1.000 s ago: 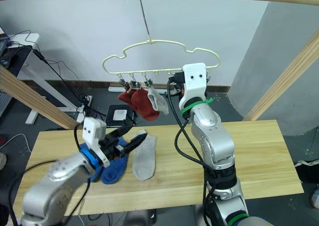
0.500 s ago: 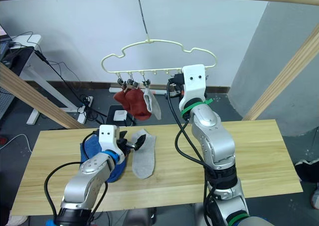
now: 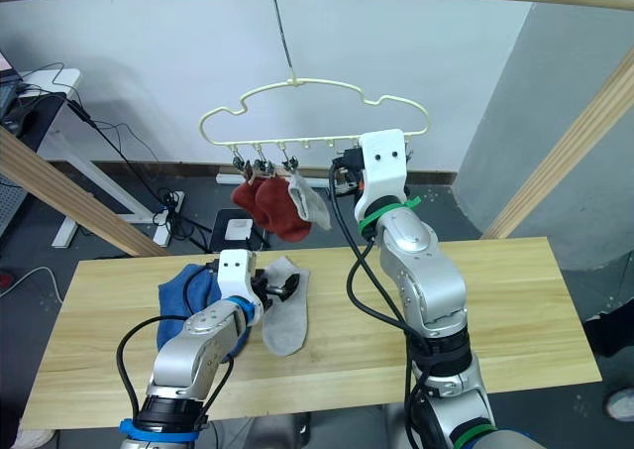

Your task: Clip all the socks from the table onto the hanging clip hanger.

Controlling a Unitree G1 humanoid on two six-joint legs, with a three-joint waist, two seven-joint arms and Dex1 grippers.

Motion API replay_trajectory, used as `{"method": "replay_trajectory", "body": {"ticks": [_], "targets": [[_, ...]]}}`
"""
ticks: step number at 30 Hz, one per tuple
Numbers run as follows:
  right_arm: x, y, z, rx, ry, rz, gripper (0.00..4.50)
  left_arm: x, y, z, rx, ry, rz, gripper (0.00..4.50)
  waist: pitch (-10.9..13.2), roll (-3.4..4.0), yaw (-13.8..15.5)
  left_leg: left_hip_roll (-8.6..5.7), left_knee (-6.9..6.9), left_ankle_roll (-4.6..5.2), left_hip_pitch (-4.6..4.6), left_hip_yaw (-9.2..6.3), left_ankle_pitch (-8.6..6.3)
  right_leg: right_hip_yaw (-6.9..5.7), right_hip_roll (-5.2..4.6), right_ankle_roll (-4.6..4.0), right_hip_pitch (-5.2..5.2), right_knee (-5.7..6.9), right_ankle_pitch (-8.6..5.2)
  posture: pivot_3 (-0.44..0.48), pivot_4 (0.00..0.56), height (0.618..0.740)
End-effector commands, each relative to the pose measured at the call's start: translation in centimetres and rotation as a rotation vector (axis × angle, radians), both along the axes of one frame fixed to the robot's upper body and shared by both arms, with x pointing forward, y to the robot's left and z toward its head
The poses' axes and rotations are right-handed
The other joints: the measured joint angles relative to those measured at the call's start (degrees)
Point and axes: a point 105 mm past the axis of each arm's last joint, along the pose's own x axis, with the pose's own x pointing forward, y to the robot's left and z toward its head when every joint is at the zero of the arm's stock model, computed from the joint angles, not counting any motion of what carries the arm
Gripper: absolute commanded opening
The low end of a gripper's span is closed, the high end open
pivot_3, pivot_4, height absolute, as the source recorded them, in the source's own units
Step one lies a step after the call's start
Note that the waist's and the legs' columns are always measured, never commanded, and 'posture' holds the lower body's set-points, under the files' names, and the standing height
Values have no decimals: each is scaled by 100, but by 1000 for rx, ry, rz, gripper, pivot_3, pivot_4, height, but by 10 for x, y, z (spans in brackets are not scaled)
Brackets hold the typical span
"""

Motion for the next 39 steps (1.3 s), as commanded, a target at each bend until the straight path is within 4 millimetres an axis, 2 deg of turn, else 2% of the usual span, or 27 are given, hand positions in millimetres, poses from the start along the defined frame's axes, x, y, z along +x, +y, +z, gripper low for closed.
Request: {"method": "replay_trajectory", "body": {"ticks": [1, 3, 21, 25, 28, 32, 35, 39], "targets": [[-9, 5, 14, 30, -51, 34, 83, 0, 0, -1, 26, 10, 8, 3922, 0, 0, 0, 0, 0, 0, 0, 0, 0, 0, 0, 0, 0, -1, 0, -163, 268, 740], [-9, 6, 14, 33, -50, 35, 83, -1, -4, -2, 30, 22, -20, 3394, 0, 0, 0, 0, 0, 0, -1, 1, 0, 0, 0, 0, 0, -2, 0, -161, 267, 740], [-10, 5, 12, 34, -42, 27, 83, 2, -5, 1, 31, -8, -56, 16, 0, 0, -33, 0, -2, -1, -1, 2, 0, 0, -1, 0, 0, -4, 0, -175, 272, 740], [-11, 4, 12, 32, -42, 24, 83, 2, -9, 10, 39, -70, -102, 0, 0, 0, -42, 0, -3, -1, -1, 1, 0, 0, -1, 0, -1, -5, 0, -178, 273, 740], [-11, 4, 12, 33, -43, 23, 83, 1, -21, 34, 13, -228, -188, 0, 0, 0, -44, 0, -4, -1, -1, 2, 0, 1, -1, 0, -1, -6, 0, -183, 274, 740], [-13, 3, 14, 33, -50, 19, 83, -12, -41, 64, -61, -410, -318, 0, 0, 0, -49, 0, -8, -1, -3, 5, 0, 2, -4, 0, -2, -13, 0, -193, 273, 740], [-14, 3, 14, 31, -51, 17, 83, -20, -42, 68, -104, -435, -337, 0, 0, 0, -70, 1, -11, -1, -3, 6, 0, 2, -4, 0, -2, -19, 0, -204, 273, 740], [-17, 4, 15, 39, -54, 19, 83, -30, -50, 78, -76, -507, -413, 0, 0, 0, -122, 1, -11, 0, -4, 6, 0, 3, -3, 1, -1, -22, 0, -204, 273, 740]]}}
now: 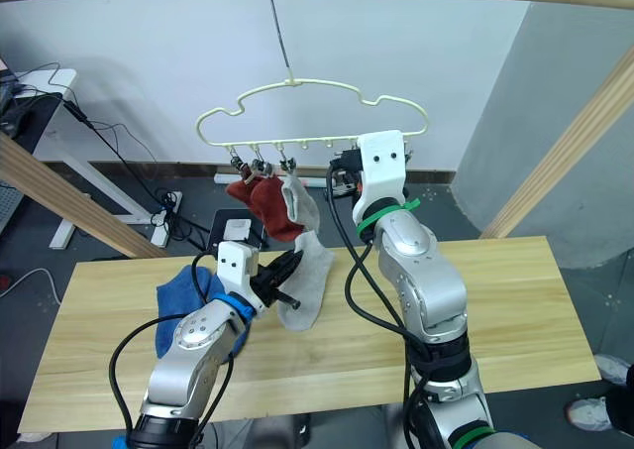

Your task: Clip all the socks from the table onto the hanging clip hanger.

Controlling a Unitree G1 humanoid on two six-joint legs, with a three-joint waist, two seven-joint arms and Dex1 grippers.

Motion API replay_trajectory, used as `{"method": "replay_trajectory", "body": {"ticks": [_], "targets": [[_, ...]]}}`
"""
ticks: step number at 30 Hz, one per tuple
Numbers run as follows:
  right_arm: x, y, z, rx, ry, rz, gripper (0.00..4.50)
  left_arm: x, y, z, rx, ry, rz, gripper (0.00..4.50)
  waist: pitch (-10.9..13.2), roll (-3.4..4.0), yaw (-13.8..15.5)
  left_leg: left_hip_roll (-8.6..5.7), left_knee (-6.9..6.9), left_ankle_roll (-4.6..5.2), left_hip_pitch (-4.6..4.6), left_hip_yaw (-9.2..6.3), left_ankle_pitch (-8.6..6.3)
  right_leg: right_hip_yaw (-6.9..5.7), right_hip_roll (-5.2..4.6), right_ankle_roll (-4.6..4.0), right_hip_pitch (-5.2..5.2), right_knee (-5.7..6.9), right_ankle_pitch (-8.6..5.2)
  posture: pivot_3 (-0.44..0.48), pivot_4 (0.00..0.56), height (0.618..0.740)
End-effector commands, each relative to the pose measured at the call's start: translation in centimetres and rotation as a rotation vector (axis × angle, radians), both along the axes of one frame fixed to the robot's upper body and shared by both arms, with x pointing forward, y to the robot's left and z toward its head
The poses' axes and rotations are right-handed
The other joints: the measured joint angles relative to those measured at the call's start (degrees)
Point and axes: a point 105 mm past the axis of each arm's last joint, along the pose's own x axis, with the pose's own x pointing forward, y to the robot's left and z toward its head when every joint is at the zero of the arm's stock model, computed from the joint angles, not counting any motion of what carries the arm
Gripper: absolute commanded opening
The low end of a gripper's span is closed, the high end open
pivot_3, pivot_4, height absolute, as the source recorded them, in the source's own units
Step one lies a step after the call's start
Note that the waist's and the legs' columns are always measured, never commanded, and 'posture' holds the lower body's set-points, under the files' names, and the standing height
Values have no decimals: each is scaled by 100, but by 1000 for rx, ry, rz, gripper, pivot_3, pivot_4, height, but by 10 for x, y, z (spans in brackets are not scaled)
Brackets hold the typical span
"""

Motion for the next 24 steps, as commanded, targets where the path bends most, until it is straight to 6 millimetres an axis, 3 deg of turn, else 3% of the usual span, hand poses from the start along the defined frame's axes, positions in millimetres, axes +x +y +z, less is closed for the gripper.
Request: {"method": "replay_trajectory", "body": {"ticks": [1, 11, 24], "targets": [[-10, 1, 14, 36, -53, 12, 83, -10, -14, 22, 10, -125, -92, 0, 0, 0, -4, 0, 0, 0, 0, -1, 0, -1, 1, 0, 0, 0, 0, -206, 274, 740], [-17, 7, 21, 71, -49, 40, 83, 0, -34, 53, -1, -314, -110, 0, 0, 0, -17, 0, 0, 1, -2, 0, 0, 0, 2, 1, 1, -7, 0, -218, 272, 740], [-22, 13, 24, 102, -30, 85, 83, 14, -50, 65, -62, -335, -153, 0, 0, 0, -51, 0, -3, 2, -7, -3, -1, -1, 4, 2, 1, -19, 1, -224, 266, 740]]}}
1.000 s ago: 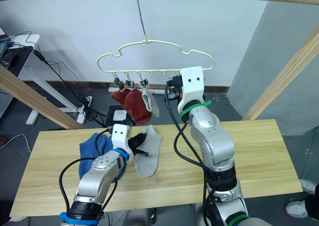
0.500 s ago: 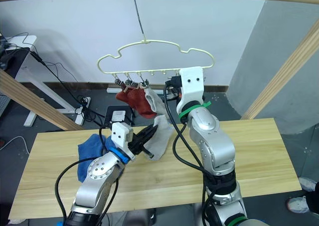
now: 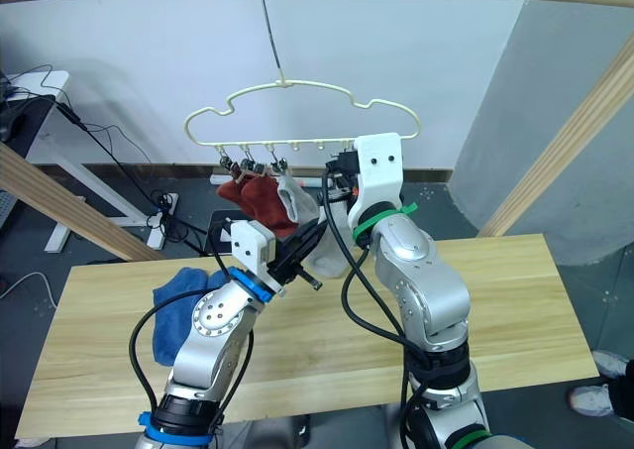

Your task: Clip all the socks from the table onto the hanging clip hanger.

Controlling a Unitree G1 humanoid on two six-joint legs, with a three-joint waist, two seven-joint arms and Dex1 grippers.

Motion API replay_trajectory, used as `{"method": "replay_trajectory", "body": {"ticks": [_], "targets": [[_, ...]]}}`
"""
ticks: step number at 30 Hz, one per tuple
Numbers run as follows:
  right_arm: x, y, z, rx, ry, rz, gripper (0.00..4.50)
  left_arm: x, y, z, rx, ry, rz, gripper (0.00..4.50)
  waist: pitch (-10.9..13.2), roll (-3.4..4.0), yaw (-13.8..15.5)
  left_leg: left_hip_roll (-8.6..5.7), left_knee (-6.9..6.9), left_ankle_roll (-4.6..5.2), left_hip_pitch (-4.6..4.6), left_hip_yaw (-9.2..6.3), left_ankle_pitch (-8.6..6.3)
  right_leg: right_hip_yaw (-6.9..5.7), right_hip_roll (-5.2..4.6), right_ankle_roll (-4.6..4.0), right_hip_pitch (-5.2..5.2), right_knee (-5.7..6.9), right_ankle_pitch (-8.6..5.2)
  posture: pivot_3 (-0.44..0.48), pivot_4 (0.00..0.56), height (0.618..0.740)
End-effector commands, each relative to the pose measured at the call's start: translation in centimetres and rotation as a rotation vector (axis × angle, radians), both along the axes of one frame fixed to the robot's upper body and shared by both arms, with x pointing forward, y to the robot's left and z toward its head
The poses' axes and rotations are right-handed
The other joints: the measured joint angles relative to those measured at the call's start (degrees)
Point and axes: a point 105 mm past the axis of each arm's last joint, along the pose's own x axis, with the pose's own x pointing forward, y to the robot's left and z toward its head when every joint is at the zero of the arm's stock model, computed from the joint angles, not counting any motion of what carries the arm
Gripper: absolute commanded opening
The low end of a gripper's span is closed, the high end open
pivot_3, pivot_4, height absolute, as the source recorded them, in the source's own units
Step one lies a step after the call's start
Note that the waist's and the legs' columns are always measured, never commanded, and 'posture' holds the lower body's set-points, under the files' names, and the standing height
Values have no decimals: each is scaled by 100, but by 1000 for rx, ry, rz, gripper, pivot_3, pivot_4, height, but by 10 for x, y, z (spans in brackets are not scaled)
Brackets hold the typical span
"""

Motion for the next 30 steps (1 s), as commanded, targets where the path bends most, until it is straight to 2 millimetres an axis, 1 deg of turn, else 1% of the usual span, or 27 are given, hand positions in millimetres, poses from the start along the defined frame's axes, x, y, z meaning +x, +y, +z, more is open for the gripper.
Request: {"method": "replay_trajectory", "body": {"ticks": [1, 4, 10, 16, 19, 27, 30], "targets": [[-13, 8, 22, 65, -65, 50, 83, 2, -8, 14, -55, -23, -38, 0, 0, 0, -1, 0, 0, 0, -1, -1, 0, -1, 0, 0, 0, 0, 0, -226, 265, 740], [-13, 8, 21, 64, -63, 51, 83, 6, -8, 17, -91, -2, -43, 0, 0, 0, -20, 0, 1, 0, -2, 0, 0, 1, 0, 1, 0, -3, 0, -226, 265, 740], [-13, 7, 18, 55, -59, 47, 83, 6, -8, 22, -127, 5, -54, 0, 0, 0, -111, 0, 0, 0, -3, -1, 0, 1, 0, 1, 0, -6, 0, -228, 263, 740], [-12, 5, 18, 41, -69, 33, 83, 3, -8, 23, -139, 6, -63, 0, 0, 0, -120, 0, 0, 0, -3, -2, 0, 0, 1, 1, 0, -4, 0, -226, 263, 740], [-11, 4, 16, 29, -74, 29, 83, 1, -10, 27, -150, -4, -79, 0, 0, 0, -119, 0, 0, 0, -3, -1, 0, 0, 1, 1, 0, -5, 0, -223, 264, 740], [-10, 3, 11, 3, -79, 25, 83, 3, -12, 36, -164, -24, -78, 0, 0, 0, -117, 0, 0, 0, -3, -2, 0, 0, 1, 1, 1, -4, 0, -218, 266, 740], [-9, 1, 11, -19, -98, 6, 83, 3, -12, 37, -166, -23, -78, 0, 0, 0, -116, 0, 1, 0, -3, -1, 0, 1, 1, 2, 1, -5, 0, -217, 267, 740]]}}
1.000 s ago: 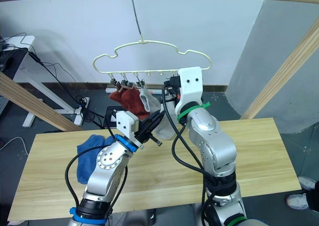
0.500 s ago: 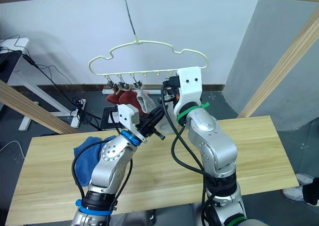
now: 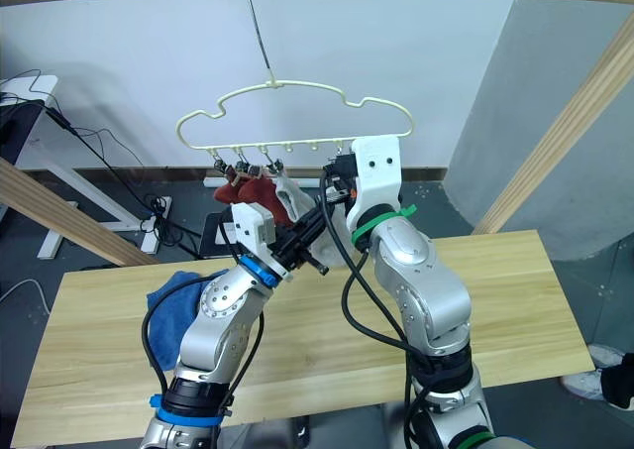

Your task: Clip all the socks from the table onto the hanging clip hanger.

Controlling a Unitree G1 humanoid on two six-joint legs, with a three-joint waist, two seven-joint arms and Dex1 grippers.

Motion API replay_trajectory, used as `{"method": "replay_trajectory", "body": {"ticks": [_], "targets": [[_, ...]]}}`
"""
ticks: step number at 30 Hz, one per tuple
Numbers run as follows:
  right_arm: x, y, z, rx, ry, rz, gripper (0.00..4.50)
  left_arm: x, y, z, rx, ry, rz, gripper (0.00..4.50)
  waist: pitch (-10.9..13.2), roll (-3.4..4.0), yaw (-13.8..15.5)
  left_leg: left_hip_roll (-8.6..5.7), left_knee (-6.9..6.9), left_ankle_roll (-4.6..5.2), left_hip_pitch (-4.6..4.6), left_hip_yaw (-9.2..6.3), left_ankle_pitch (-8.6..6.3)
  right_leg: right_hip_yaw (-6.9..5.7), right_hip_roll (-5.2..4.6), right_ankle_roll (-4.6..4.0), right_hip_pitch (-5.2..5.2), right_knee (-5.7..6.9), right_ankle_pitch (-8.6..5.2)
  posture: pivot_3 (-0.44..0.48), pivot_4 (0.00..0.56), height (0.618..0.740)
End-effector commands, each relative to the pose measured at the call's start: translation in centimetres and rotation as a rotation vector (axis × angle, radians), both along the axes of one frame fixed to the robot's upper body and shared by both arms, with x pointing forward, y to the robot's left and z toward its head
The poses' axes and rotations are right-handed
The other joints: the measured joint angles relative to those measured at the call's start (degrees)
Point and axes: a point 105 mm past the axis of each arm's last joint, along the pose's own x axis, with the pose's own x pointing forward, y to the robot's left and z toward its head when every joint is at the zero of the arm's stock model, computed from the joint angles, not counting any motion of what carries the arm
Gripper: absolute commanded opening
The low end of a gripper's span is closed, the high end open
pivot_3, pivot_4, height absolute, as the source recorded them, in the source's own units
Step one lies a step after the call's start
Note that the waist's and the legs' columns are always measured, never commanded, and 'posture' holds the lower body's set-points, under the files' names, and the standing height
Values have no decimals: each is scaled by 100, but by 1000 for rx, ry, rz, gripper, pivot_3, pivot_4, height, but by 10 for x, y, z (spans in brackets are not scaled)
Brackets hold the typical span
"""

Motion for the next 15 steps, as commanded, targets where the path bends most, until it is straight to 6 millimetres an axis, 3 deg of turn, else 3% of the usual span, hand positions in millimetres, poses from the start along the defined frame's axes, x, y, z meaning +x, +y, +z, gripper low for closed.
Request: {"method": "replay_trajectory", "body": {"ticks": [1, 11, 12, 15], "targets": [[-4, -2, 10, 3, -63, -6, 83, -6, -2, 17, -29, -59, -12, 0, 0, 0, 1, 0, 0, 0, 0, 0, 0, 0, 0, 0, 0, -1, 0, -217, 267, 740], [-4, -1, 6, 17, -48, -5, 83, -6, -5, 20, -32, -68, -14, 0, 0, 0, 4, 0, 1, 0, 0, -1, 0, 0, 0, 0, 0, 0, 0, -215, 265, 740], [-4, -2, 7, 24, -48, -7, 807, -6, -5, 20, -32, -69, -13, 0, 0, 0, 4, 0, 0, 0, 0, -1, 0, -1, 0, 0, 0, 0, 0, -215, 265, 740], [-5, -1, 6, 28, -38, -2, 1779, -6, -5, 20, -30, -71, -12, 0, 0, 0, 5, 0, 0, 0, 0, -1, 0, 0, 0, 0, 0, -1, 0, -215, 265, 740]]}}
